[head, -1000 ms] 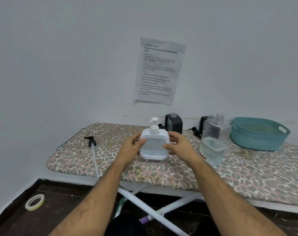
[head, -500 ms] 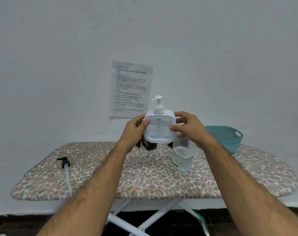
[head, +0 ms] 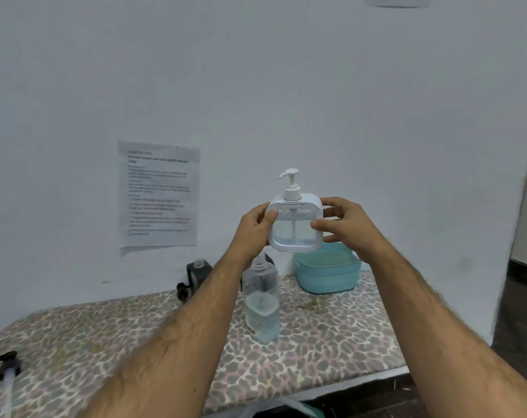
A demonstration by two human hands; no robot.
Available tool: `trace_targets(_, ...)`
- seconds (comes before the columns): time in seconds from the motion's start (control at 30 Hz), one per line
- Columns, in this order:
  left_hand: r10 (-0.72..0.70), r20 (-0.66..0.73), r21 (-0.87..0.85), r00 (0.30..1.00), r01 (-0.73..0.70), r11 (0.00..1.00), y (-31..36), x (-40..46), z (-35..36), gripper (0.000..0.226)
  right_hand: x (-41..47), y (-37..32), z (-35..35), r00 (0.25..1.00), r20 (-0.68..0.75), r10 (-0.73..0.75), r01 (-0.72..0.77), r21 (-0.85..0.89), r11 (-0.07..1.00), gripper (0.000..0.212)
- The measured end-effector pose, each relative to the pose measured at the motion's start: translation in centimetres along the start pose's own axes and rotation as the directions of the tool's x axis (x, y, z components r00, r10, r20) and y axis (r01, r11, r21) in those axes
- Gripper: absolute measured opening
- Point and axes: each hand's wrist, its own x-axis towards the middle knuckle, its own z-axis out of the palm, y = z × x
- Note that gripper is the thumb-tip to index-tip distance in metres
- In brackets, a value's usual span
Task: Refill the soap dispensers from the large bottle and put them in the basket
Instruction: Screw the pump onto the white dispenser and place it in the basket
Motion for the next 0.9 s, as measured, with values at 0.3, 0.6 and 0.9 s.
trace_targets(0.3,-0.031,-0.026,-0.034,0.999,0.03,0.999,-3.4,5.6,7.8,0.022,2.8,3.4,-6.0,0.997,-0.059,0.041,-0.048,-0.126,0.991,0.053)
trace_targets(0.6,-0.079,-0.15,-0.129,0.986,0.06,0.99,-8.5,9.4,13.2,0.022,6.1,8.5,-7.5,0.985,-0.094,0.143,-0.16,-0.213,0.964,0.054)
trace_targets(0.9,-0.218,-0.196,-0.158,0.956,0.188,0.969,-13.2,11.7,15.8,0.036,8.5,14.7,-6.5,0.951,-0.288,0.11,-0.212,-0.349,0.913,0.052)
